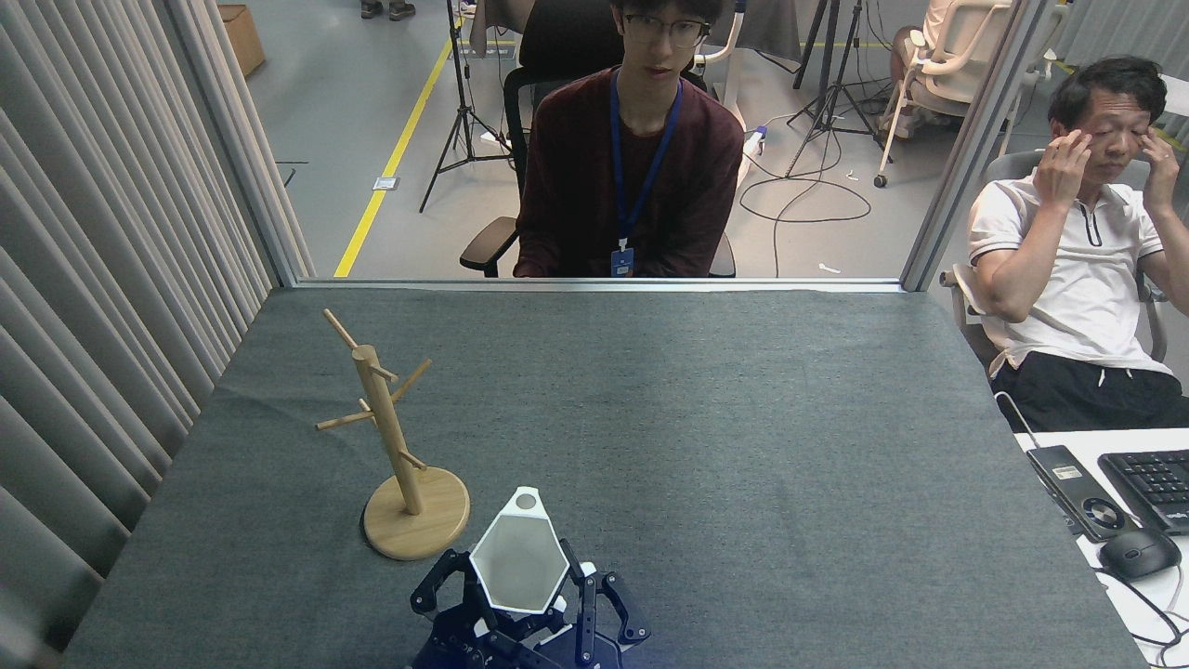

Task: Hang cup on storage rack
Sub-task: 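Bring both grippers together and grasp the cup with the left gripper, then open the right gripper, release the cup, and withdraw it, then carry the cup with the left gripper toward the wooden mug tree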

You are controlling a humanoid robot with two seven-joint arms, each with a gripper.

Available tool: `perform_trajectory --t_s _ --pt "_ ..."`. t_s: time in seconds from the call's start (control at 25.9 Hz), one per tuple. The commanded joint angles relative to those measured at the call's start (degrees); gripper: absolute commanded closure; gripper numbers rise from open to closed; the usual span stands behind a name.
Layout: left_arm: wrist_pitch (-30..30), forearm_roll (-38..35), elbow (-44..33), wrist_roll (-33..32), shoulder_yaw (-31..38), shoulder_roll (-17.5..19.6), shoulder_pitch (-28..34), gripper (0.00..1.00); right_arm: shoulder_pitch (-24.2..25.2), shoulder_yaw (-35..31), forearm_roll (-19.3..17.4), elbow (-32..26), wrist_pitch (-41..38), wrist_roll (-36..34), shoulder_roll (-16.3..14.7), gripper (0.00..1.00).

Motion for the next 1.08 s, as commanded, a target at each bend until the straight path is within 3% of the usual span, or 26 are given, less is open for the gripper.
perform_trajectory --t_s 0.0,0.04,0.08,0.12,0.43,0.5,0.62,0.66,0.73,0.89,1.04 --pt "0.23 -0.06 0.0 -0.37 0.03 0.37 -0.26 0.59 0.09 0.08 0.0 0.06 -0.21 -0.05 -0.01 0.4" --pt "0.23 -0.06 0.09 -0.37 0.03 0.37 -0.35 0.59 0.09 -0.01 -0.09 0.06 -0.12 -0.22 -0.01 0.29" --pt "0.23 -0.06 0.09 -0.37 0.03 0.37 -0.43 0.58 0.09 -0.01 -0.27 0.06 -0.12 -1.01 -0.01 0.11" --pt "0.23 -0.06 0.09 -0.37 0.03 0.37 -0.44 0.58 0.09 -0.01 -0.44 -0.12 -0.12 -1.81 -0.01 0.02" --pt "0.23 -0.06 0.18 -0.28 0.03 0.2 -0.52 0.58 0.18 -3.0 -1.93 -6.89 -0.47 -4.88 -0.27 0.02" --pt "0.49 -0.06 0.18 -0.28 0.2 -0.15 -0.44 0.58 0.09 -8.35 -6.41 -7.94 -0.03 -6.2 -0.01 0.02" --pt "3.48 0.29 0.44 0.24 0.47 -0.15 -0.44 0.58 -0.61 -18.46 -17.22 -7.41 4.18 -4.62 0.17 0.02" --pt "4.54 0.38 0.44 0.24 0.55 -0.07 -0.44 0.58 -0.61 -20.57 -18.19 -6.89 5.59 -2.95 -0.27 0.02" --pt "5.86 0.55 0.35 0.33 1.34 0.02 -0.35 0.58 0.27 -22.95 -17.84 -5.13 6.65 -0.49 -1.06 0.02" --pt "6.82 0.99 -0.09 0.33 6.0 -0.33 -0.26 0.58 5.63 -24.7 -16.52 -4.34 6.82 -0.66 -8.0 0.02" --pt "10.87 0.99 -1.32 -0.28 12.07 -0.51 -0.35 0.59 6.86 -25.93 -16.44 -4.34 6.56 -0.75 -8.71 0.02"
